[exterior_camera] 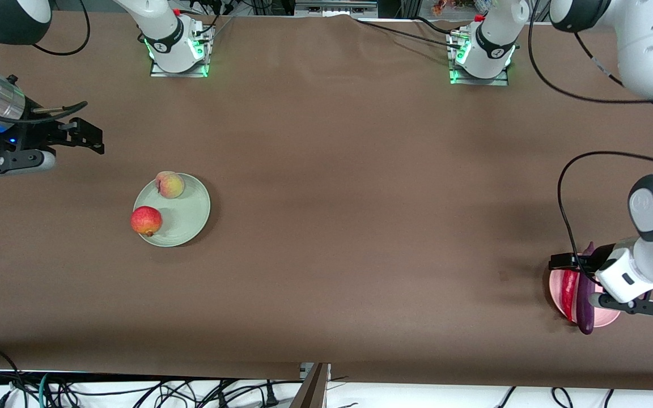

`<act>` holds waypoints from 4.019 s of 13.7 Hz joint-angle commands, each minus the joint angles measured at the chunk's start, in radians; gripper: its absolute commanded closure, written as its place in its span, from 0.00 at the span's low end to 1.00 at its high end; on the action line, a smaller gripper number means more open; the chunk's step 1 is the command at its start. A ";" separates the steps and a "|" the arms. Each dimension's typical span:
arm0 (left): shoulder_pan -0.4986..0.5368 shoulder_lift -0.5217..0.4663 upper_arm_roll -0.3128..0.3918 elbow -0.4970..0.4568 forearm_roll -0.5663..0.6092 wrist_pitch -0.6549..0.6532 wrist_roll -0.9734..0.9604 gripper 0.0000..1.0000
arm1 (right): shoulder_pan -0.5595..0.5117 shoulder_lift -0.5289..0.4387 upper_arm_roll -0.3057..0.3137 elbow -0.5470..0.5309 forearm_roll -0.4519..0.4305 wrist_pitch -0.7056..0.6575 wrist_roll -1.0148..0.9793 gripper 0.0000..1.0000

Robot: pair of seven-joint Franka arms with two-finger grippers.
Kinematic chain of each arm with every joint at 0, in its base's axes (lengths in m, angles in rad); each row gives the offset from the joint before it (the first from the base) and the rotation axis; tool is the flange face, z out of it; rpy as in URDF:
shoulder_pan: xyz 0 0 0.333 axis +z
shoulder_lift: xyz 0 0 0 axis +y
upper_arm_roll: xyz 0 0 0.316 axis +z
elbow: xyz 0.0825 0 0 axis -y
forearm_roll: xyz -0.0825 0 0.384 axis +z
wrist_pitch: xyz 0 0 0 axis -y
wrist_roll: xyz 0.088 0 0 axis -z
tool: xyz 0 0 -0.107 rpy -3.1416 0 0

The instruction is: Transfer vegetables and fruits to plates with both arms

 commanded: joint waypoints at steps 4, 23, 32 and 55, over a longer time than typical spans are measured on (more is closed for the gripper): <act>-0.030 -0.339 -0.006 -0.266 0.003 -0.045 -0.040 0.00 | -0.011 0.020 0.008 0.048 -0.009 -0.006 -0.004 0.00; -0.047 -0.670 0.005 -0.484 -0.004 -0.247 -0.175 0.00 | -0.008 0.034 0.008 0.075 0.006 -0.006 -0.010 0.00; -0.046 -0.654 -0.001 -0.462 0.003 -0.246 -0.181 0.00 | -0.004 0.034 0.008 0.077 0.005 -0.004 -0.010 0.00; -0.037 -0.639 0.005 -0.433 0.002 -0.247 -0.181 0.00 | -0.004 0.034 0.008 0.075 0.008 -0.001 -0.010 0.00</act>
